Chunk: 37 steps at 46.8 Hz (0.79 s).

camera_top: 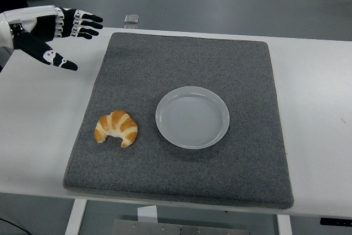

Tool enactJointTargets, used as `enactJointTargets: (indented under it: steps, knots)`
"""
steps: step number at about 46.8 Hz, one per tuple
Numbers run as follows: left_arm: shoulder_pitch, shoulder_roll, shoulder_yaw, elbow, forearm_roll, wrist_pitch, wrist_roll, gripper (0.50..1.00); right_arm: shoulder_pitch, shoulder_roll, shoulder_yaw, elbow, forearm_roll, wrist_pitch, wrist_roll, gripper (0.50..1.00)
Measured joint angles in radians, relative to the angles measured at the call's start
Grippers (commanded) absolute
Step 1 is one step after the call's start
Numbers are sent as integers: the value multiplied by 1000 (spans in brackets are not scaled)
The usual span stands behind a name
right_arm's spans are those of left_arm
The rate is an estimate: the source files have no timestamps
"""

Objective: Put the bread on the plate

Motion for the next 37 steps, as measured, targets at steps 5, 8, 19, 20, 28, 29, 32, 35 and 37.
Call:
enactJointTargets:
  steps: [5,8,19,20,28,29,32,35,37]
  knots:
    - [28,3,1,-37,69,15,-14,994,0,0,0,0,0,0,0,952]
    - [47,3,1,-49,120,37,-31,994,0,0,0,0,0,0,0,952]
    - [141,-3,5,-111,270,237,-89,994,0,0,0,0,0,0,0,952]
    - [152,-6,6,-119,283,261,-90,994,0,0,0,0,0,0,0,952]
    - [240,-52,11,-166,436,432,-90,994,0,0,1,0,0,0,0,952]
    - [250,-65,11,-167,460,454,-90,994,0,0,0,0,0,0,0,952]
    - [273,-95,12,-168,505,504,-90,994,0,0,1,0,0,0,0,952]
    - [289,-107,15,-168,530,530,-90,994,0,0,1,0,0,0,0,952]
    - [292,-113,15,-168,543,534,-90,994,0,0,1,0,0,0,0,952]
